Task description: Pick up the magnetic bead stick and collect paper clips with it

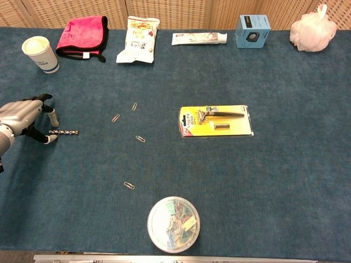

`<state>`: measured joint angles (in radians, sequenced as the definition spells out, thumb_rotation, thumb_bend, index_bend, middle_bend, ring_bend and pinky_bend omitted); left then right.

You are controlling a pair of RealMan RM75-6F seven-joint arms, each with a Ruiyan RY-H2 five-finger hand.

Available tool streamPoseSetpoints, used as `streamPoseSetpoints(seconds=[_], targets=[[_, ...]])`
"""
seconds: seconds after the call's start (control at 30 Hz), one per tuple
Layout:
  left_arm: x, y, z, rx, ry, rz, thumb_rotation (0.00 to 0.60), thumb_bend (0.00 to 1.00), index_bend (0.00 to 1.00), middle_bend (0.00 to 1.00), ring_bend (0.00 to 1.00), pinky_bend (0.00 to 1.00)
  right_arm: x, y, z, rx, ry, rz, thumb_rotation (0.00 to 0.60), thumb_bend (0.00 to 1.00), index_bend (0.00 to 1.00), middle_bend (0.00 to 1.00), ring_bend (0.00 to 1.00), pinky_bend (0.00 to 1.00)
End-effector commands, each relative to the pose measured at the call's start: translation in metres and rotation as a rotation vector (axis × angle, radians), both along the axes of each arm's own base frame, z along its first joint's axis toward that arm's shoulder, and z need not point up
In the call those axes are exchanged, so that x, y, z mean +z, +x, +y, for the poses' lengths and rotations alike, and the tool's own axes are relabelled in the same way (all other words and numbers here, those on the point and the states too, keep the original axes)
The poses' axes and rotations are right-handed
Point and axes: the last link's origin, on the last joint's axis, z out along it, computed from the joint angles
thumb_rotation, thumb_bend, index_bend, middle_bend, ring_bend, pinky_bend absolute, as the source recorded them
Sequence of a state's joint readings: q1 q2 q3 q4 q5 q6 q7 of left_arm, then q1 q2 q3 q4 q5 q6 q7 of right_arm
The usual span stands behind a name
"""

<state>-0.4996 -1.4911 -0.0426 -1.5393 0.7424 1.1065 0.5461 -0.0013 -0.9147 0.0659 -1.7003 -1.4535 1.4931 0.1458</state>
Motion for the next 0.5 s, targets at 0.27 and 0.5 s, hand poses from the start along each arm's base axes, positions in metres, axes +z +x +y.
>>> streamPoseSetpoints(seconds=[0.27,0.5], targets=[[0.0003,-0.0012,0.0003,0.006,0.003,0.002,0.6,0.27,0.49,0.0,0.0,0.06,0.0001,0.0004,0.0003,0.003,-0.001,0.0,0.6,0.01,0.19,0.18,0.12,0.32],[0.0007,-0.0017,0.001,0.009,0.002,0.005,0.6,0.27,0.5,0.0,0.0,0.06,-0.0001,0.0006,0.0003,0.003,-0.001,0.0,0.6,0.01,0.19,0.18,0.12,0.32]])
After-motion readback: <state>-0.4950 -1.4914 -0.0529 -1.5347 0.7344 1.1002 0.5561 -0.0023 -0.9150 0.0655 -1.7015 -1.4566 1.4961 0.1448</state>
